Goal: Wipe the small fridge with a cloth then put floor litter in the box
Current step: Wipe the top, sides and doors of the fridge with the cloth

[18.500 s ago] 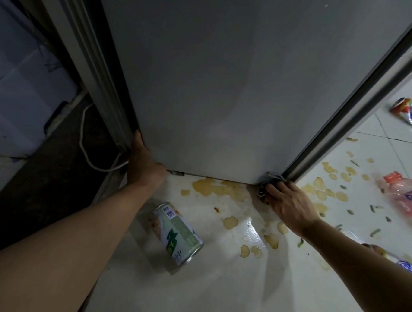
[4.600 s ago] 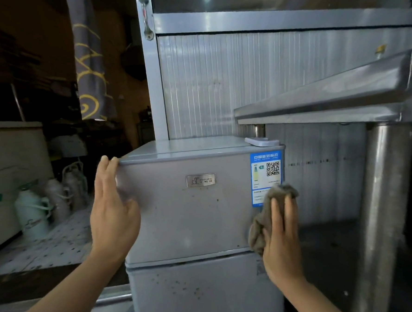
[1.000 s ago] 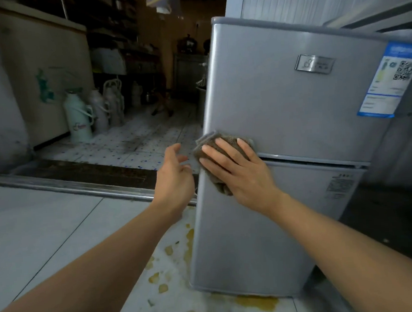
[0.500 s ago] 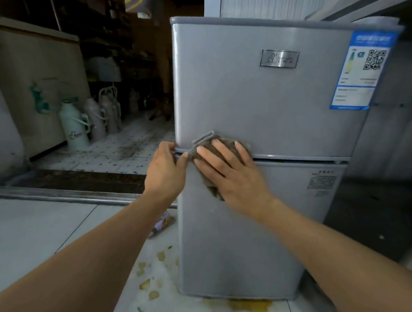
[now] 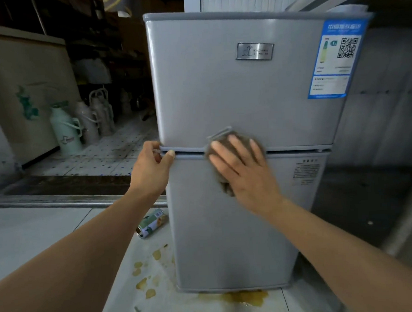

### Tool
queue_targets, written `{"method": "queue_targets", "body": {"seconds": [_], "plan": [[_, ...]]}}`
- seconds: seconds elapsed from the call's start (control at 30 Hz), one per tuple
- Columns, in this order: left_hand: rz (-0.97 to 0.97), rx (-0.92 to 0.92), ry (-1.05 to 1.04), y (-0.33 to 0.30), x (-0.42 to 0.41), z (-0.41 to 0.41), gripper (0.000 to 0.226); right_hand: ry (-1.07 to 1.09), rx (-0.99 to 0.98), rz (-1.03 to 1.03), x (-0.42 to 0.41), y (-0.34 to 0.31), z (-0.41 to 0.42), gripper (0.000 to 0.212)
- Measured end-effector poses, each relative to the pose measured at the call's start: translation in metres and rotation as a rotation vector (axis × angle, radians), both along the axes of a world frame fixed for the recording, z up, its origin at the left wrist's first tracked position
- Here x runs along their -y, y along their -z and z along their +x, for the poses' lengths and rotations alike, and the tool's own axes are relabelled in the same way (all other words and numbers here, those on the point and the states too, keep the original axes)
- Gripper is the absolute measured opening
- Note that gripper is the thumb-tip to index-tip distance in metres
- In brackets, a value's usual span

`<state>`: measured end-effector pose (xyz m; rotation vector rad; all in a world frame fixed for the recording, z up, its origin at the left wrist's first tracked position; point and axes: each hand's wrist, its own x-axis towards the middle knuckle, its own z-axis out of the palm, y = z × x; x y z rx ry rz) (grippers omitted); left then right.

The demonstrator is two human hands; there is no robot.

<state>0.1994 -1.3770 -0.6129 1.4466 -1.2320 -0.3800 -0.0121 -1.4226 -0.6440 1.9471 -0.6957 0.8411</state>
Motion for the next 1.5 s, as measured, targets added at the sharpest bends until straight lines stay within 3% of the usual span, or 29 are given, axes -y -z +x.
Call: {"method": "queue_targets", "body": {"seconds": [0.1, 0.2, 0.33, 0.43, 0.53, 0.7, 0.87, 1.0, 1.13, 1.23, 1.3, 1.37, 1.43, 1.5], "plan": [[-0.014, -0.034, 0.024, 0.002, 0.002, 0.002, 0.019, 0.020, -0.076, 0.001, 0.005, -0.002, -0.007, 0.068], [-0.022, -0.057, 0.055, 0.005, 0.005, 0.004, 0.018, 0.090, -0.029, 0.019, 0.013, 0.010, -0.067, 0.075], [-0.068, -0.123, 0.072, 0.010, 0.008, 0.003, 0.016, 0.110, 0.225, 0.095, 0.018, 0.027, -0.136, 0.074], [-0.076, -0.148, 0.084, 0.011, 0.009, 0.003, 0.016, 0.067, 0.394, 0.091, 0.018, 0.031, -0.130, 0.052], [-0.075, -0.141, 0.086, 0.010, 0.008, 0.004, 0.017, 0.044, 0.733, 0.084, 0.017, 0.035, -0.100, 0.033], [-0.124, -0.157, 0.064, 0.015, 0.008, 0.001, 0.014, -0.071, 1.081, 0.194, 0.021, 0.037, -0.084, 0.045], [-0.118, -0.081, -0.118, 0.042, 0.008, -0.015, 0.026, 0.029, 1.116, 0.341, 0.013, 0.073, -0.082, 0.056], [-0.078, -0.080, -0.105, 0.067, 0.003, -0.018, 0.029, 0.087, 1.133, 0.549, -0.005, 0.110, -0.076, 0.067], [-0.060, -0.049, -0.104, 0.070, 0.004, -0.010, 0.029, -0.063, 1.121, 0.367, 0.014, 0.060, -0.079, 0.062], [-0.069, -0.053, -0.087, 0.072, 0.004, -0.008, 0.025, -0.053, 1.140, 0.215, 0.031, 0.042, -0.074, 0.062], [-0.080, -0.076, -0.092, 0.075, 0.005, -0.007, 0.019, 0.039, 1.003, 0.154, 0.029, 0.070, -0.067, 0.061], [-0.094, -0.096, -0.097, 0.078, 0.006, -0.007, 0.017, 0.105, 0.741, 0.156, 0.020, 0.120, -0.061, 0.060], [-0.115, -0.093, -0.088, 0.079, 0.007, -0.007, 0.015, 0.131, 0.505, 0.174, 0.011, 0.159, -0.059, 0.070], [-0.117, -0.083, -0.078, 0.079, 0.008, -0.006, 0.015, 0.145, 0.416, 0.189, 0.007, 0.171, -0.060, 0.081]]}}
